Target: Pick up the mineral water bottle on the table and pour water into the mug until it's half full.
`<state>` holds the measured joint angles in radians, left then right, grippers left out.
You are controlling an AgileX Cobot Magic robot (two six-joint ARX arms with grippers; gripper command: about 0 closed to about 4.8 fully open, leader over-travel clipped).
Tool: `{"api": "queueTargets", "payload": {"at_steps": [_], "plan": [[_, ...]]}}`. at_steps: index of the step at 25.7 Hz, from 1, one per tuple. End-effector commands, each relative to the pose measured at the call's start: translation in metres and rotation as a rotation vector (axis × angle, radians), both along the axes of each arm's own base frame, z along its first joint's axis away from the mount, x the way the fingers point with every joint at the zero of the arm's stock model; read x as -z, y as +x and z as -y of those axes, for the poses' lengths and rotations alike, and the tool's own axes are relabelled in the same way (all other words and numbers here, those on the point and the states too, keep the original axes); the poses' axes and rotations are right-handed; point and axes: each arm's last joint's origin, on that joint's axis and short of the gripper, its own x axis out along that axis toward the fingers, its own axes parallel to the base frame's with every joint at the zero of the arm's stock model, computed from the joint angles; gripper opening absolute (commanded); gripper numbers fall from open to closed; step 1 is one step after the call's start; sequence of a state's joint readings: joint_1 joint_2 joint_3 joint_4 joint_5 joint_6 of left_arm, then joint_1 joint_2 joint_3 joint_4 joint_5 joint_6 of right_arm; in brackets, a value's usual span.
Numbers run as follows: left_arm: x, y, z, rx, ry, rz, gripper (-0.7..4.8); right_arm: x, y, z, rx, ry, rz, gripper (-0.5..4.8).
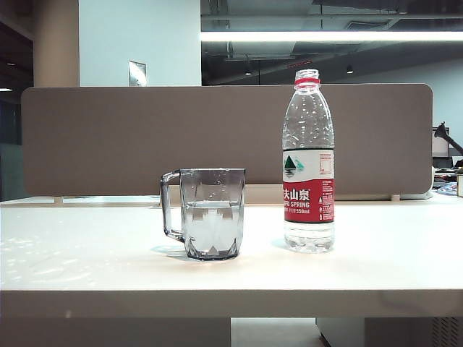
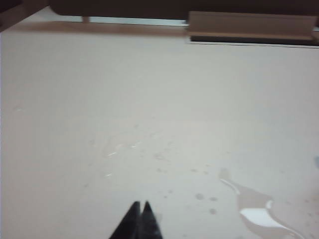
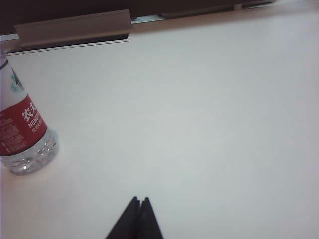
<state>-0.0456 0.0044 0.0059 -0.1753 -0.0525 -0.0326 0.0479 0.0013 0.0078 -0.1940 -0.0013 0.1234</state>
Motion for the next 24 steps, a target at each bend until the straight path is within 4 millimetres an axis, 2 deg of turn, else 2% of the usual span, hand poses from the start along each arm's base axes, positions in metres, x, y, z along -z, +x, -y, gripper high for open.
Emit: {"api": "queueTargets", "payload": {"at_steps": [1, 8, 24], "plan": [[0.0003, -0.0002, -0.0036, -0.008, -0.013, -0.012, -0.04, 0.0014, 0.0005, -0.0001, 0.001, 0.003, 0.004, -0.04], [0.0001, -0.0001, -0.0018, 0.051, -0.023, -0.01, -0.04, 0.0013, 0.0005, 0.0, 0.002, 0.003, 0.005, -0.04], [-0.0003, -0.0001, -0.0019, 0.048, -0.026, -0.006, -0.04, 0.0013, 0.0005, 0.0, 0.002, 0.003, 0.005, -0.05]]}}
